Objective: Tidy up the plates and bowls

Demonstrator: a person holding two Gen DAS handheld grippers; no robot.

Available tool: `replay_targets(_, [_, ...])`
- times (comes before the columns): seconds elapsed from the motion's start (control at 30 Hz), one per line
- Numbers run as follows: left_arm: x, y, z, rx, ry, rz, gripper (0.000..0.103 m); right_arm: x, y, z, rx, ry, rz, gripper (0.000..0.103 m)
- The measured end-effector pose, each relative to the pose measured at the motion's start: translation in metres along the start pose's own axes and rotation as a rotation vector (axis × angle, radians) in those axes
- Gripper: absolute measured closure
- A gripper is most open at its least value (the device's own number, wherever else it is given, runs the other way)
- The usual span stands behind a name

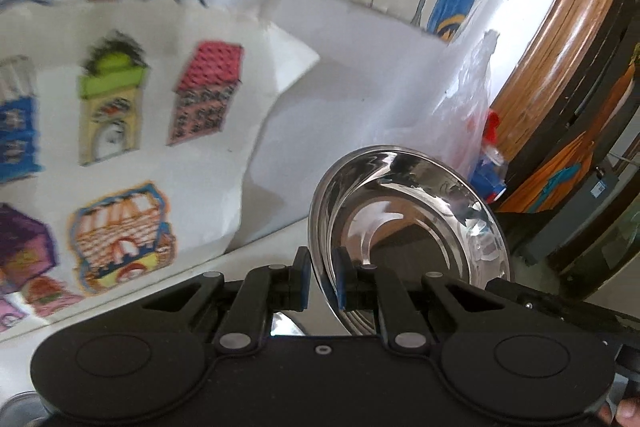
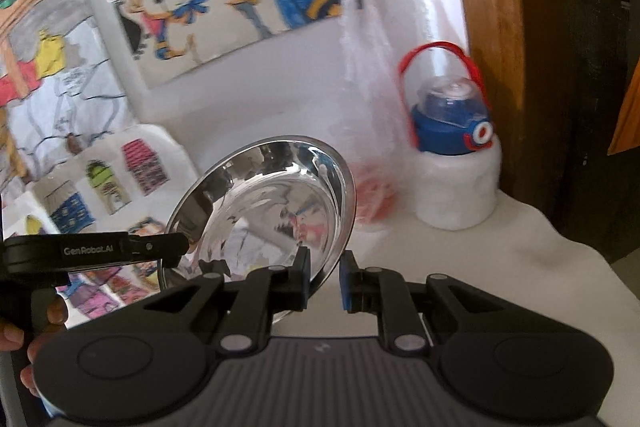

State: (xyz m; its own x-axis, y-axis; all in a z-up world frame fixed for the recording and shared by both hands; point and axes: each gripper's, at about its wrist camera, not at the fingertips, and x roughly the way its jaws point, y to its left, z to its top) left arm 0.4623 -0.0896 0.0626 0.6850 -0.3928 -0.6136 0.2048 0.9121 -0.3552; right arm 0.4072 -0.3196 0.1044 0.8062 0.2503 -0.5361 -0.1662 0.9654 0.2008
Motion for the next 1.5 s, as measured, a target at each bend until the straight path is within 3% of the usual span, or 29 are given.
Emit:
replay_targets(0.23, [-0.047,0.024,-0.006,0.008,-0.008,0.034,0.090,0.002,0.035,-0.012,-0.047,0.048,0.051,0.085])
replay_targets(0.4, [-0.054,0.046,-0.015,0.005,0.029,0.075,0.090,0.018,0.057,-0.028,-0.083,0.111,0.068,0.084])
replay_targets(0.83, [-0.038,0.089,-0.043,0.012,0.129,0.131,0.090,0.058,0.078,-0.054,-0.137,0.251,0.038,0.082])
replay_targets(1.5, [-0.025,0.090,-0.048,0.058,0.179,0.164,0.090,0.070,0.081,-0.061,-0.177,0.338,0.014,0.076])
